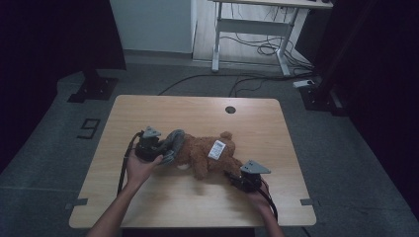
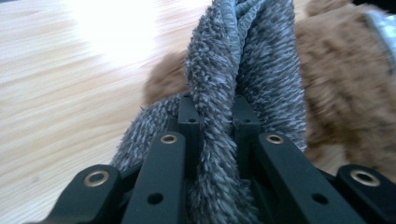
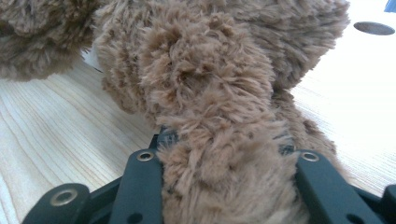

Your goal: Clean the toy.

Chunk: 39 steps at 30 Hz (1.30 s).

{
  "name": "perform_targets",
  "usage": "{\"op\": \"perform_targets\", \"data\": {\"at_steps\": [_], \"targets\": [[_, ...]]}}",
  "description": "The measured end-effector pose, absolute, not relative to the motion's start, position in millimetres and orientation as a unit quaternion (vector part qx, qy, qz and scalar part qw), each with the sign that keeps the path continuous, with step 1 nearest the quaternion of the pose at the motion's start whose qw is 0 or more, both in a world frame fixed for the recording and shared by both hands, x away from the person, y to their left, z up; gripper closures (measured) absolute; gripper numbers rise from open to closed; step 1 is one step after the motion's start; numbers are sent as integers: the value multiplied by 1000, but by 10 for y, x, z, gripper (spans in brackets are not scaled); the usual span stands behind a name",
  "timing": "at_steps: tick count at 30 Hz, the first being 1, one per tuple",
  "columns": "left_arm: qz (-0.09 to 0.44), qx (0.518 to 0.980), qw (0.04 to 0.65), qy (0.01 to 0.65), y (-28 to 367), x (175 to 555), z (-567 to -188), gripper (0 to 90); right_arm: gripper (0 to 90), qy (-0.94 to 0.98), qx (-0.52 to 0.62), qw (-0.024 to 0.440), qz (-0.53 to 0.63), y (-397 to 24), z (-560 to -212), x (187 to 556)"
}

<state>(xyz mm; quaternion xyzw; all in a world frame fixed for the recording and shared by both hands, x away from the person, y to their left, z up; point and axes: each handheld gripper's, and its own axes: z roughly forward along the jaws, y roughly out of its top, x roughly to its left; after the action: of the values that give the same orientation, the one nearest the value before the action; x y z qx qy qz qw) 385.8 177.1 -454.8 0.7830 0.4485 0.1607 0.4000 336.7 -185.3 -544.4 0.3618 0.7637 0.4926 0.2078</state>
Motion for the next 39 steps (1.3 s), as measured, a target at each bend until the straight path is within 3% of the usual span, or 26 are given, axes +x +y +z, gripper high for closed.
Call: {"op": "perform_targets", "data": {"at_steps": [6,11,14,20,24,28,34,39], "targets": [[150,774,394,472,1935,3821,-4681,784,621,763,361,211,492,-1856,-5448,3368],[153,771,433,441,1798,3740,-4385,785,619,764,361,216,489,-1848,-5444,3370],[137,778,464,401,1495,3682,-4179,784,619,763,362,215,491,-1851,-5446,3374],[135,812,464,327,669,3675,-3937,784,619,763,362,212,492,-1856,-5445,3369],[102,830,449,313,204,3767,-4072,783,617,760,363,204,498,-1877,-5448,3380],[73,855,408,312,-60,3839,-4439,784,617,757,369,195,503,-1892,-5448,3385],[84,860,405,297,5,3774,-4524,790,617,755,372,177,510,-1923,-5457,3404],[99,850,408,319,281,3782,-4448,789,616,755,373,175,510,-1923,-5453,3397]]}}
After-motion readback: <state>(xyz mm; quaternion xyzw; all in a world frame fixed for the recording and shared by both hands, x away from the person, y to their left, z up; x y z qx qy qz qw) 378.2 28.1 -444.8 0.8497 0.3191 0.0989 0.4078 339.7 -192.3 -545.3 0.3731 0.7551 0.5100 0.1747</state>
